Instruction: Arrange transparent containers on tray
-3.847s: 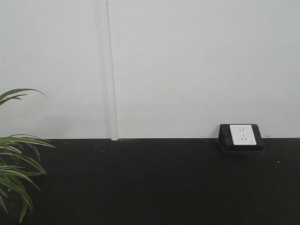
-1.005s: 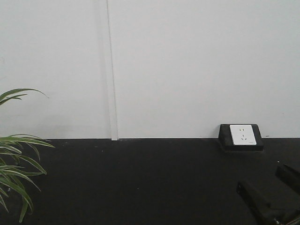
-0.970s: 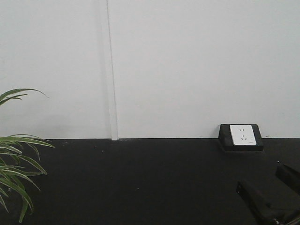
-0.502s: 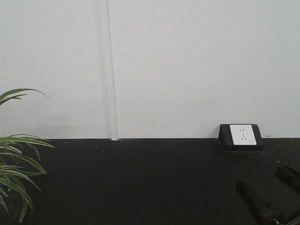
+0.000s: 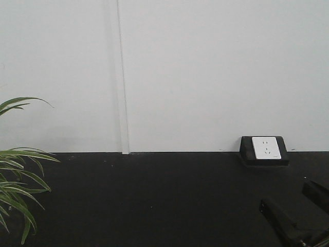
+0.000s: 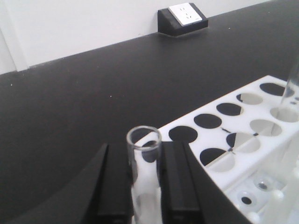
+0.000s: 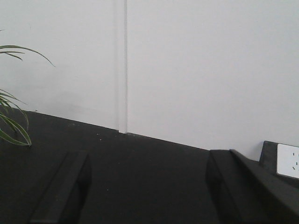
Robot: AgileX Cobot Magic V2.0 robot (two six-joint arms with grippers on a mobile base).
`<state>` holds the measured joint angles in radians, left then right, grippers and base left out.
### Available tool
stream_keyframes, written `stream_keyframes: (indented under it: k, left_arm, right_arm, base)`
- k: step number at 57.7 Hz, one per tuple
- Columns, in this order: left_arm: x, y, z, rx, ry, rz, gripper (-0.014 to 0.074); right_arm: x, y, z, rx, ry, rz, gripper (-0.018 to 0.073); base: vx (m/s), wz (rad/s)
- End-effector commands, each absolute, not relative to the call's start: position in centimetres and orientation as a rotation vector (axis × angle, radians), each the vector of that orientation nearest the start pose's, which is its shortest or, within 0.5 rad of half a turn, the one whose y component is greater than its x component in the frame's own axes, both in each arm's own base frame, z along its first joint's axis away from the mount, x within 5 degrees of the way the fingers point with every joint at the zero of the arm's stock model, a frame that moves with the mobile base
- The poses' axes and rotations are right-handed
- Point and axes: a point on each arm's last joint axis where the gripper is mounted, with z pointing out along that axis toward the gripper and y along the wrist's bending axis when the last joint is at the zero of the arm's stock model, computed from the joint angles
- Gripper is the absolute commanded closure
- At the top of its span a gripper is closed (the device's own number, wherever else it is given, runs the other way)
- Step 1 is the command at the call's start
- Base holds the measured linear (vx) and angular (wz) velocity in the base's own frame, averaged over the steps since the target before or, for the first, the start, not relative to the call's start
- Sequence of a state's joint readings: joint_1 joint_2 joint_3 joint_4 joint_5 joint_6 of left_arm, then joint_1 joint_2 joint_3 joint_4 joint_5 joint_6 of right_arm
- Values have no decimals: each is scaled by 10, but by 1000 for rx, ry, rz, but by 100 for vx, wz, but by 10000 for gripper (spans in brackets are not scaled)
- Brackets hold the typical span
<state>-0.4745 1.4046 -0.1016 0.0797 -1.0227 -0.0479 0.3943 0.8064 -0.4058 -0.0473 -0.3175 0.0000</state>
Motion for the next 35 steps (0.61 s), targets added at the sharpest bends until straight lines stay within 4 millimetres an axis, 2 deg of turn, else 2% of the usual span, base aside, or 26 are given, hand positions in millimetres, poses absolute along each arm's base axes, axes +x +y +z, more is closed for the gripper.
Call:
stream_keyframes:
  k: [1,3,5,12,21,35]
  left_arm:
    - [167,-93,180,419,1575,-436,584]
    - [167,-93,181,416,1564,-438,606]
    - [167,-94,189,392,1492,-458,605]
    - [169,-95,201,343,1402,-514,603]
    - [169,-96,220,297,1337,-565,601]
    - [169,-94,259,316,1398,-522,600]
  right_arm:
    - [155,67,316,-338,1416,297,2]
    - [155,67,316,-338,1416,297,2]
    - [155,67,316,-338,1416,297,2]
    - [155,67,316,-338,1418,296,2]
    - [155,67,316,-339,1424,296,2]
    - [155,67,314,-342,1437,294,3]
  base:
    - [0,0]
    - [0,0]
    - [0,0]
    - [0,0]
    - [0,0]
    - [0,0]
